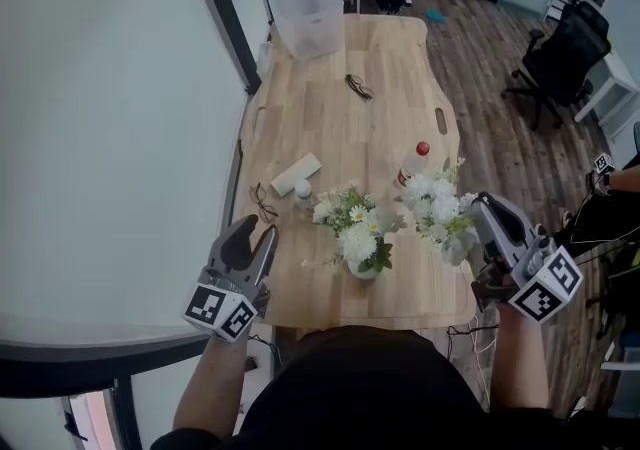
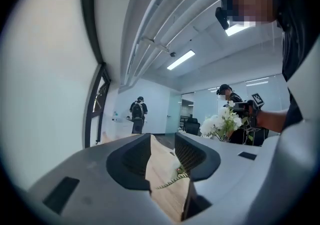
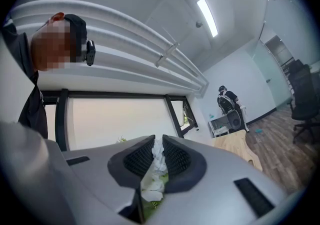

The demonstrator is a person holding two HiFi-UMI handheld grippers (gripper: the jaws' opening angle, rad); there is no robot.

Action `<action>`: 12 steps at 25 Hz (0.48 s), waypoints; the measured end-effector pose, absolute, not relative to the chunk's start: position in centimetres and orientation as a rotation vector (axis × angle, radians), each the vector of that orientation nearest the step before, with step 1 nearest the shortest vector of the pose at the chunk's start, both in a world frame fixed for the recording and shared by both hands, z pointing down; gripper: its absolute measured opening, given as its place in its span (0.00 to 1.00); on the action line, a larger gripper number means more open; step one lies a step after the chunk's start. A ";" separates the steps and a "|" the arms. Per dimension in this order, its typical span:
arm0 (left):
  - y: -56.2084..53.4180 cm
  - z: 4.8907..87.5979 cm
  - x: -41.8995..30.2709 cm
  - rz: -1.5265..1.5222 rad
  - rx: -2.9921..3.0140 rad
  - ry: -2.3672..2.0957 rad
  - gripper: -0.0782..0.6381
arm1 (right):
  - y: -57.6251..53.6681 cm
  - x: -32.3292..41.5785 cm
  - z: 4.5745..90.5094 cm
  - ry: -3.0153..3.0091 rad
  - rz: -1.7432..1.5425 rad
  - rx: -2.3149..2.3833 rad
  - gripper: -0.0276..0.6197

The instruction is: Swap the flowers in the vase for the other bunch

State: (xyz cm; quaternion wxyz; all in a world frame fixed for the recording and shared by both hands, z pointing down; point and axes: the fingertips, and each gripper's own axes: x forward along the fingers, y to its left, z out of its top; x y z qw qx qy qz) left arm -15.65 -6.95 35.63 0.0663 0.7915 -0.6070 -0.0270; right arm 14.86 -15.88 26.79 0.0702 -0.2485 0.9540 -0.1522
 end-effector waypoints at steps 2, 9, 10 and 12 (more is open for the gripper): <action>-7.1 34.7 -16.0 -0.115 2.384 -1.857 0.28 | -15.8 15.0 26.9 2.872 -0.455 -0.746 0.14; -8.2 33.3 -15.0 -0.135 2.431 -1.830 0.13 | -15.7 15.3 27.4 2.894 -0.419 -0.759 0.14; -8.3 33.4 -14.8 -0.130 2.433 -1.822 0.13 | -15.7 15.2 27.4 2.899 -0.415 -0.756 0.14; -8.6 33.7 -14.6 -0.119 2.433 -1.809 0.13 | -15.7 15.1 27.5 2.900 -0.418 -0.749 0.14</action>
